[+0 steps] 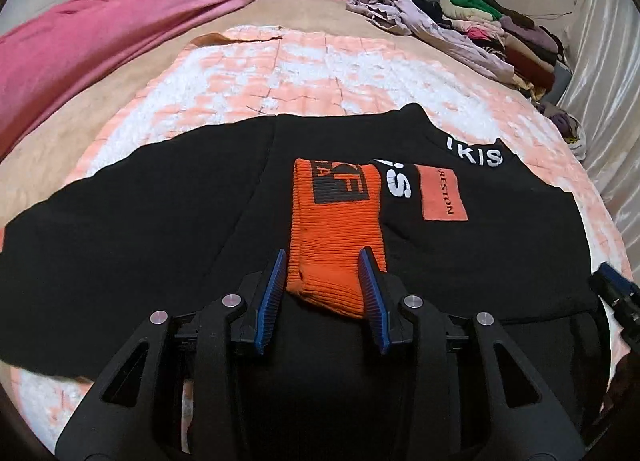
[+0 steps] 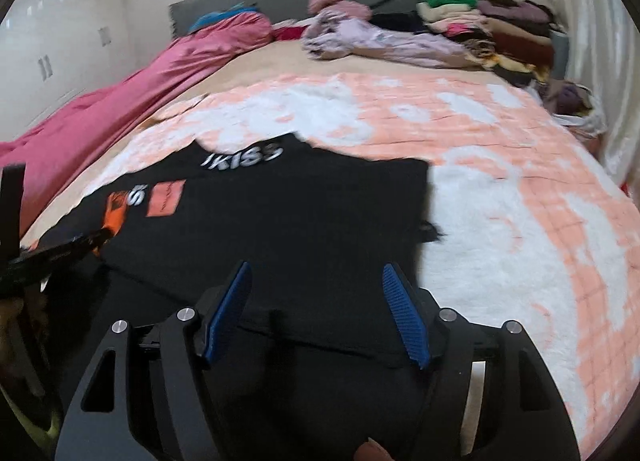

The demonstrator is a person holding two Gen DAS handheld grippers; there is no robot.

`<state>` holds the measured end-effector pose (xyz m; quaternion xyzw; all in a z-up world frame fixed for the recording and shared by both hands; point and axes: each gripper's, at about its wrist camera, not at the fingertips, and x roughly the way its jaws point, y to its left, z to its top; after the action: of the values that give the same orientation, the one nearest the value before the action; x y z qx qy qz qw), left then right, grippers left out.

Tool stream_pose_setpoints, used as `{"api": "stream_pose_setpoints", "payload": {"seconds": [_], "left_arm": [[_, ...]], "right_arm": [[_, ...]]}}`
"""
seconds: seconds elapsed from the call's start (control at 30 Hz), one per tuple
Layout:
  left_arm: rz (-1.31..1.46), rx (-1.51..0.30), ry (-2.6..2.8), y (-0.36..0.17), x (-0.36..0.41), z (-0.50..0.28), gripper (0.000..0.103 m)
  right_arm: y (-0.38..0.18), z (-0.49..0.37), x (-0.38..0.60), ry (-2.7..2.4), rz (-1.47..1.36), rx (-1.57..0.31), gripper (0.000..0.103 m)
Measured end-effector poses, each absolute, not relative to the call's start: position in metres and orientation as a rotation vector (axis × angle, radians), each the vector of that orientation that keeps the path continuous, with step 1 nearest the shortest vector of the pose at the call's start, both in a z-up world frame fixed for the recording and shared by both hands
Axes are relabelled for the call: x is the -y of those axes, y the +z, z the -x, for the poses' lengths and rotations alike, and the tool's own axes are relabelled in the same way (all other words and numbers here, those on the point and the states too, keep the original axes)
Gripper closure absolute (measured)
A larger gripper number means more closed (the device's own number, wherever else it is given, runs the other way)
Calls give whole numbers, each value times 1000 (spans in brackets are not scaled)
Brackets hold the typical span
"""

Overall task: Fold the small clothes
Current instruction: 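Move the left tool toward the other orange-cuffed sleeve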

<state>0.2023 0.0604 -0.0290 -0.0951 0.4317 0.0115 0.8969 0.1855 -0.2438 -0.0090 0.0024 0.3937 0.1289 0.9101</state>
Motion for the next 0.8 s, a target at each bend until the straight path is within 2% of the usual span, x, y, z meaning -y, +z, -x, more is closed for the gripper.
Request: {"api": "stream_pose_setpoints", "payload": {"seconds": [0.13, 0.43, 0.53, 0.67, 0.8], "left_arm": [[220, -896, 12, -29, -65, -200, 73], [228, -859, 7, -14, -67, -188, 71], [205, -838, 7, -8, -65, -181, 62], [184, -806, 31, -1, -68, -168, 43], [188, -791, 51, 2, -76, -157, 31]], "right_arm": [[-34, -198, 240, 229, 34, -925, 37], [-13, -182, 244, 258, 2, -860, 35], [-9, -177, 243, 262, -9, -851, 29], [-3, -171, 241, 270, -15, -833, 23], [5, -165, 235, 281, -12, -808, 17]]}}
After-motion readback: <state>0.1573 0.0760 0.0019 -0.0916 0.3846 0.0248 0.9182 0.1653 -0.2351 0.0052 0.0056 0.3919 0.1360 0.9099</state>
